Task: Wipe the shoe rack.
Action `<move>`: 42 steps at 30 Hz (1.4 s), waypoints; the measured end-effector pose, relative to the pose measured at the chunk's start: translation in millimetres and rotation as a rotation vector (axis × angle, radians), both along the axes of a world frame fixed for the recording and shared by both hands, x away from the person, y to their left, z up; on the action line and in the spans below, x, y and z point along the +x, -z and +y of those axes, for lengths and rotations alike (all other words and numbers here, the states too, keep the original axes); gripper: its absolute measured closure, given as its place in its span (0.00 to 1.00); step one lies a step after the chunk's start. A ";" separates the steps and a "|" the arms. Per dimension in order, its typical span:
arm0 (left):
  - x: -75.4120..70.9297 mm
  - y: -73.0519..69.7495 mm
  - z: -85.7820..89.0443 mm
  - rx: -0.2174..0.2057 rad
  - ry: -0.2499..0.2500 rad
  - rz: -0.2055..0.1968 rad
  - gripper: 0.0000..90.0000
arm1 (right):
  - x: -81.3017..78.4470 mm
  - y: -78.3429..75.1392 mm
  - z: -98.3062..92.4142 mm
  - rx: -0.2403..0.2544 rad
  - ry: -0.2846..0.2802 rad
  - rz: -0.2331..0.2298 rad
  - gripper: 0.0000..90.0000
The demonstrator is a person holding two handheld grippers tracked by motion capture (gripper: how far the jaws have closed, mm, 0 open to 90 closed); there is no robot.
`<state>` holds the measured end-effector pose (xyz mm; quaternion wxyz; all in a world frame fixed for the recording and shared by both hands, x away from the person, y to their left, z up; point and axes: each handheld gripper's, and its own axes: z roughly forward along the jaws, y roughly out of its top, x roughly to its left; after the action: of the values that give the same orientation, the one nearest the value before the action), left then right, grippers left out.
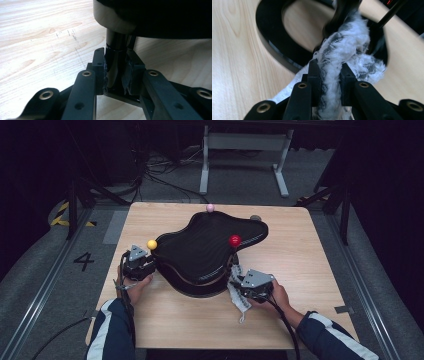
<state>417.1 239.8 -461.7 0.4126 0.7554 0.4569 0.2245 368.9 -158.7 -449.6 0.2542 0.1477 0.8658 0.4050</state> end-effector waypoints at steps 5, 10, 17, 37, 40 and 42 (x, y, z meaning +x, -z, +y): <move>-1.0 -0.7 1.1 0.004 0.005 0.006 0.82 | -11.6 -34.7 -9.0 0.102 0.003 -0.088 0.85; -1.4 0.1 1.0 -0.005 0.004 0.005 0.82 | -27.3 -63.7 -18.6 0.192 0.001 -0.183 0.85; -3.7 1.5 1.6 -0.007 0.007 -0.006 0.82 | -28.9 -54.7 -3.7 0.130 -0.007 -0.226 0.85; -6.6 3.3 -1.1 0.012 0.042 -0.006 0.82 | 1.2 -13.7 -3.9 0.042 0.017 -0.133 0.86; -6.4 4.5 -1.2 -0.002 0.047 -0.003 0.82 | 9.1 1.5 -3.6 0.011 0.031 -0.095 0.86; -6.5 4.3 -1.7 -0.001 0.052 0.000 0.82 | 13.6 11.4 -3.9 -0.008 0.036 -0.052 0.86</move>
<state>410.6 238.1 -466.0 0.4186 0.7670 0.4371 0.2132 382.5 -162.6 -461.0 0.2842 0.1517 0.8577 0.4007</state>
